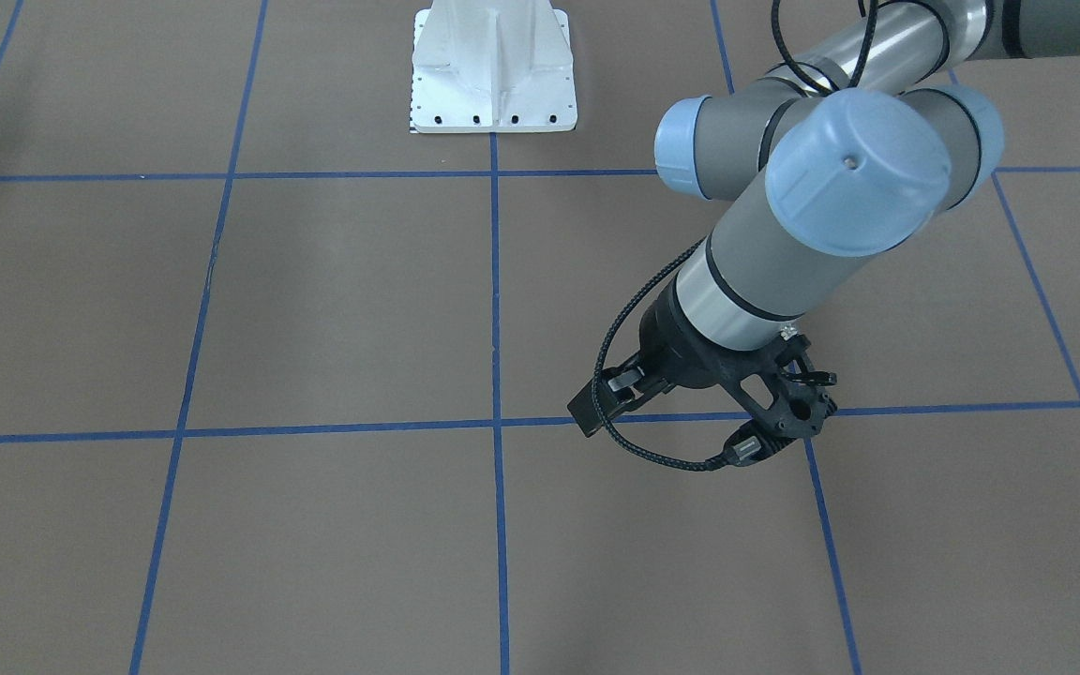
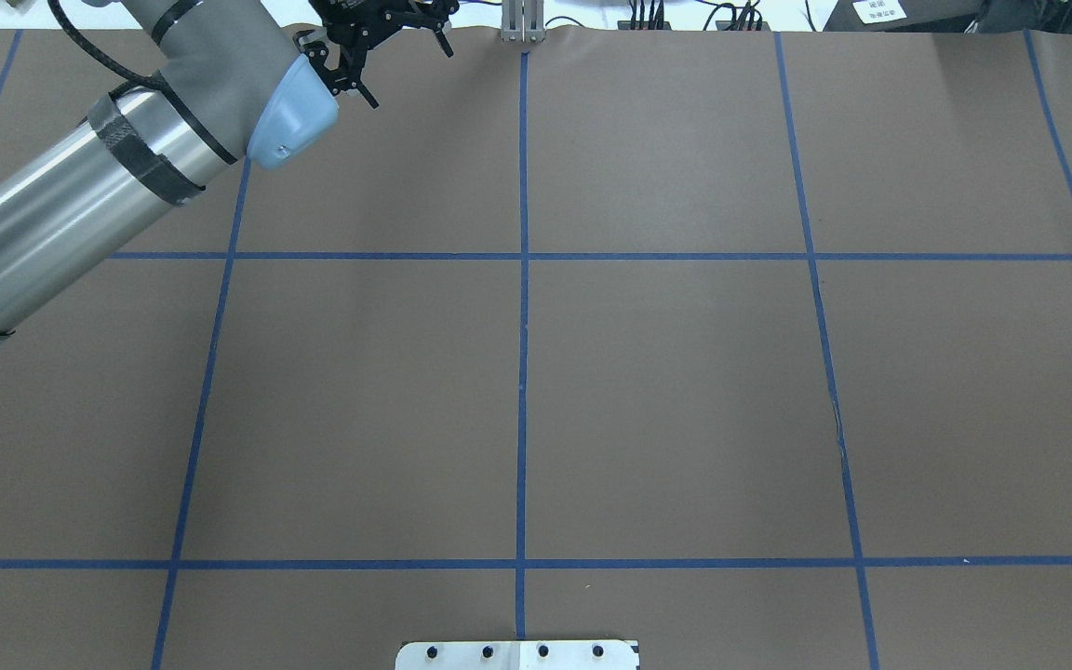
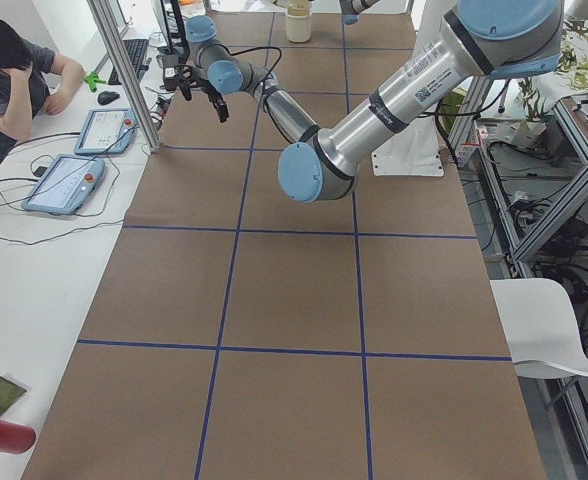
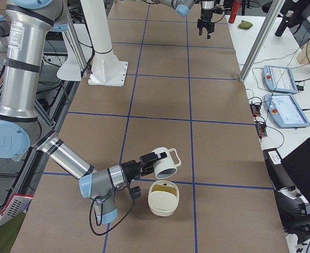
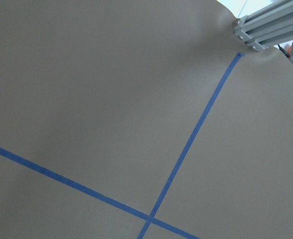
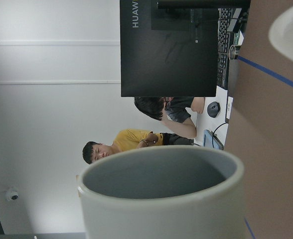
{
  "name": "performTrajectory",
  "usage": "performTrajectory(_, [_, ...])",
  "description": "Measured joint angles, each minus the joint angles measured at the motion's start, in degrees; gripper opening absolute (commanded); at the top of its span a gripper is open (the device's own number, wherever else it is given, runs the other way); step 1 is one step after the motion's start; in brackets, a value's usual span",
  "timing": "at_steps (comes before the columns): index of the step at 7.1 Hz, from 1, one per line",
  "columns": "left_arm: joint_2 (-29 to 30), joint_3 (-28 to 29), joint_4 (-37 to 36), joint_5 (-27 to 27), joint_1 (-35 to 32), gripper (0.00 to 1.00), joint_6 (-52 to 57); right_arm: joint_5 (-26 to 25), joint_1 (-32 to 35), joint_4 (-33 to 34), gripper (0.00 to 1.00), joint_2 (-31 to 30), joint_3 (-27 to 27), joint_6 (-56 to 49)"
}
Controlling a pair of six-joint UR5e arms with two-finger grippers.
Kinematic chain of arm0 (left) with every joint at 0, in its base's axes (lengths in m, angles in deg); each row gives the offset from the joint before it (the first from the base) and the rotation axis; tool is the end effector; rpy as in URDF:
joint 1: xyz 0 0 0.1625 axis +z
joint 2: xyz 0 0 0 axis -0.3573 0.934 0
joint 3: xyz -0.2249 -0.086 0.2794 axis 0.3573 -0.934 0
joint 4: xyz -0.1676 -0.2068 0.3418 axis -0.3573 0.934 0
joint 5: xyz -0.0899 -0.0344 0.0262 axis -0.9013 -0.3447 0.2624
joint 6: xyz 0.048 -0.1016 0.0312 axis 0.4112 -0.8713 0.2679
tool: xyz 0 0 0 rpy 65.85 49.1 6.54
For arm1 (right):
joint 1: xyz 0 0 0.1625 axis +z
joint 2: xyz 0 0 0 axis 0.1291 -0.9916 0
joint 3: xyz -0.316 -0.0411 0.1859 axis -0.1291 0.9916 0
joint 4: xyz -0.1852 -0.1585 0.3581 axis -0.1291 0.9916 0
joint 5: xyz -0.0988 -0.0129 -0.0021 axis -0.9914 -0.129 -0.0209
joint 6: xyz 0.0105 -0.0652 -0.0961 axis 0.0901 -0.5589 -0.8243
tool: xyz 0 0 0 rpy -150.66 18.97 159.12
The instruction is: Left arm hands cup to right arm to dump lemon
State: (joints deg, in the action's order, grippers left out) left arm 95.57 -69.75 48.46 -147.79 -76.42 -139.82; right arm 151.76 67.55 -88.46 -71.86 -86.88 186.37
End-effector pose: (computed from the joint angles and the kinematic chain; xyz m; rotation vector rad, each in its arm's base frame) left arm 0.3746 -0.6430 0.0847 -0.1854 1.0547 -0.4970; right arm 0.0388 -0.3204 0.6904 0.5408 -1.9593 1.2565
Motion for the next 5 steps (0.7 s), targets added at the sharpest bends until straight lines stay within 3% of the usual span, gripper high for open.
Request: performTrajectory(5, [-0.57,0.05,0.03,0.12,0.68,1.0,0.96,8.1,0.02,4.42,0.07,-2.32,-0.23,-32.69])
